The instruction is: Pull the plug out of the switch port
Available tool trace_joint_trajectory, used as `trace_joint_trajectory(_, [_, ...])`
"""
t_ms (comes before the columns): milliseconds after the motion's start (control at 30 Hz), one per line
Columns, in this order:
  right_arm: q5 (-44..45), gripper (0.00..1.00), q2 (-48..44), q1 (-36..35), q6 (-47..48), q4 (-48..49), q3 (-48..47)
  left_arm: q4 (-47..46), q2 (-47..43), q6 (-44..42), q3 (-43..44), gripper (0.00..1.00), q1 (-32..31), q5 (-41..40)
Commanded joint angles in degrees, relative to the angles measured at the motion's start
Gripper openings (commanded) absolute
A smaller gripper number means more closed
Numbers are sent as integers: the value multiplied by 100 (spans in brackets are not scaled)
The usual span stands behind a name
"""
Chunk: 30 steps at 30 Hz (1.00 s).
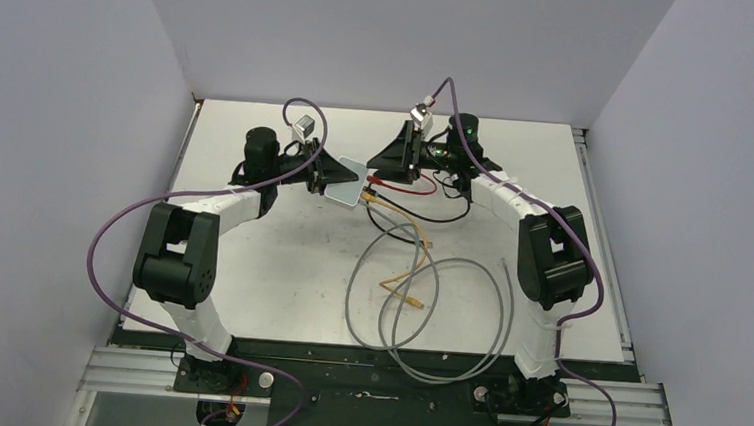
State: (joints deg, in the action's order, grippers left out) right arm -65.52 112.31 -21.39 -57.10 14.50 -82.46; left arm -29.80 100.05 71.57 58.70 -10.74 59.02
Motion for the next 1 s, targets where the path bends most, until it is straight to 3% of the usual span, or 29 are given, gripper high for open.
trace_joint_trajectory(0, [-217,64,62,-6,-134,408,34,-437,-73,108,102,0,45,110])
trace_joint_trajectory(167, [-260,57,119,-3,-152,398,118,-430,-95,94,122,0,47,105])
trace_joint_trajectory(367, [-307,56,200,-22,-271,522,150,-430,-83,94,158,0,46,114])
trace_joint_trajectory(567, [-357,47,212,-45,-672,1092,290,-430,-82,85,161,0,46,127])
trace_joint_trajectory(967, [-411,29,262,-61,-876,1349,357,-430,-100,76,171,0,46,116])
